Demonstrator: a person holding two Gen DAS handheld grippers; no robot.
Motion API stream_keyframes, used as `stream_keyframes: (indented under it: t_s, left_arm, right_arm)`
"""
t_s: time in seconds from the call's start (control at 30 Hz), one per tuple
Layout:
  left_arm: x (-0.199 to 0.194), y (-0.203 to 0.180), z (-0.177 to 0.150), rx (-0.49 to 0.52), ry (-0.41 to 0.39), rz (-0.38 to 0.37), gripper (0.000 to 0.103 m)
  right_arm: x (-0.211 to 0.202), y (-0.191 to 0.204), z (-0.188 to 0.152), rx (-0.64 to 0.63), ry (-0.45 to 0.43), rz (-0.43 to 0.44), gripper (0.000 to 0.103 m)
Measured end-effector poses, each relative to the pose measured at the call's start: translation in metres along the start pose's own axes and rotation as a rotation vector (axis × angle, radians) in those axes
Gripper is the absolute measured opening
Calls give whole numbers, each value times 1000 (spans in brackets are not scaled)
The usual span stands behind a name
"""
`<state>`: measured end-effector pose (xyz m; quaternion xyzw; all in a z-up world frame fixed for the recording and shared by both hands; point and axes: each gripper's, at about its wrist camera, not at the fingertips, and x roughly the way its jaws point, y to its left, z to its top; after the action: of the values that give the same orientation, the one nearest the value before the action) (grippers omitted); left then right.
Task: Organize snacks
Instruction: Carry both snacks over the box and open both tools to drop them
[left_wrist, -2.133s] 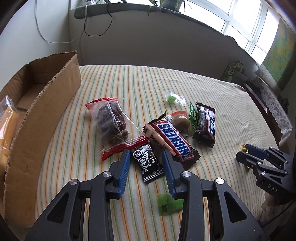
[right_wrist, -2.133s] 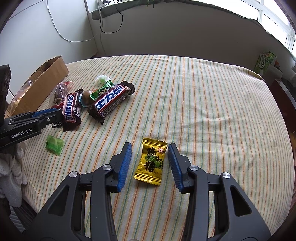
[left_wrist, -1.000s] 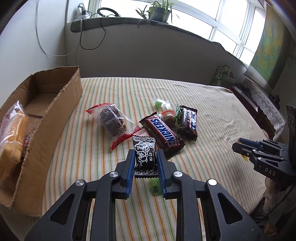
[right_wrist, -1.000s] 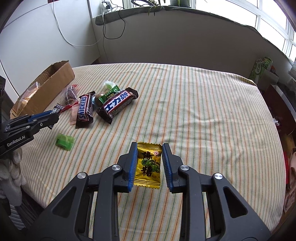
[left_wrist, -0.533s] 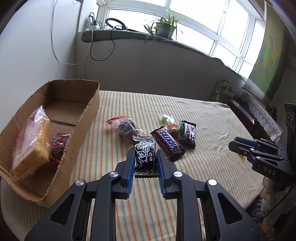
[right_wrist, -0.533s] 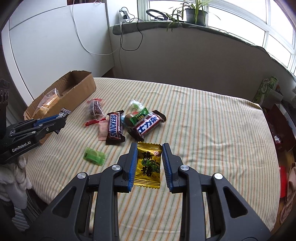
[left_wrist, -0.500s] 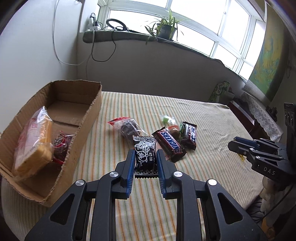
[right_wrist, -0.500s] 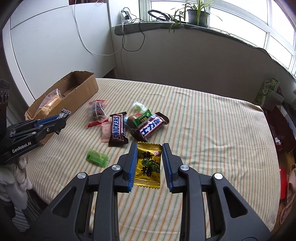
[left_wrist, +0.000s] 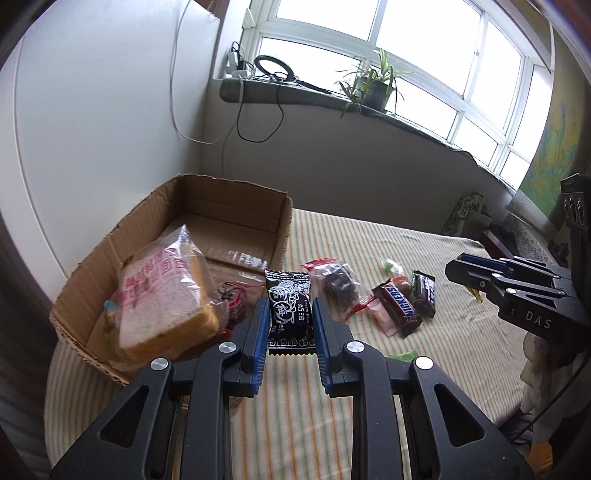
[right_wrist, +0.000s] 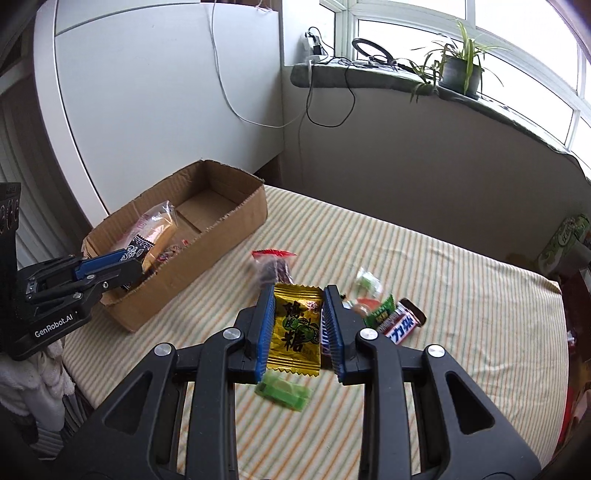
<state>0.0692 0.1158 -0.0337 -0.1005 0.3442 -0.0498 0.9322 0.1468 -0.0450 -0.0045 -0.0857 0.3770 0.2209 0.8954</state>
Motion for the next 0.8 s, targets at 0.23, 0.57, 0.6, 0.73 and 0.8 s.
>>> stream_keyframes:
  t_s: [0.23,0.57,0.6,0.73,0.8]
  left_arm:
    - [-6,30,1,-36,-14,40,21]
    - [-10,64,5,-65,-32,82,22]
    - [-10,65,5,-68,-32,84,21]
    - [-9,73,4,-79,-31,90,22]
    - [-10,76,4,-84,-32,92,22]
  right_arm:
    - [23,40,26,-58,-5,43,27]
    - [59,84,57,-116,5,86,27]
    - [63,87,59,-119,8,89,27]
    - [76,97,64,-132,22,95,27]
    - [81,101,66,-136,27,100,27]
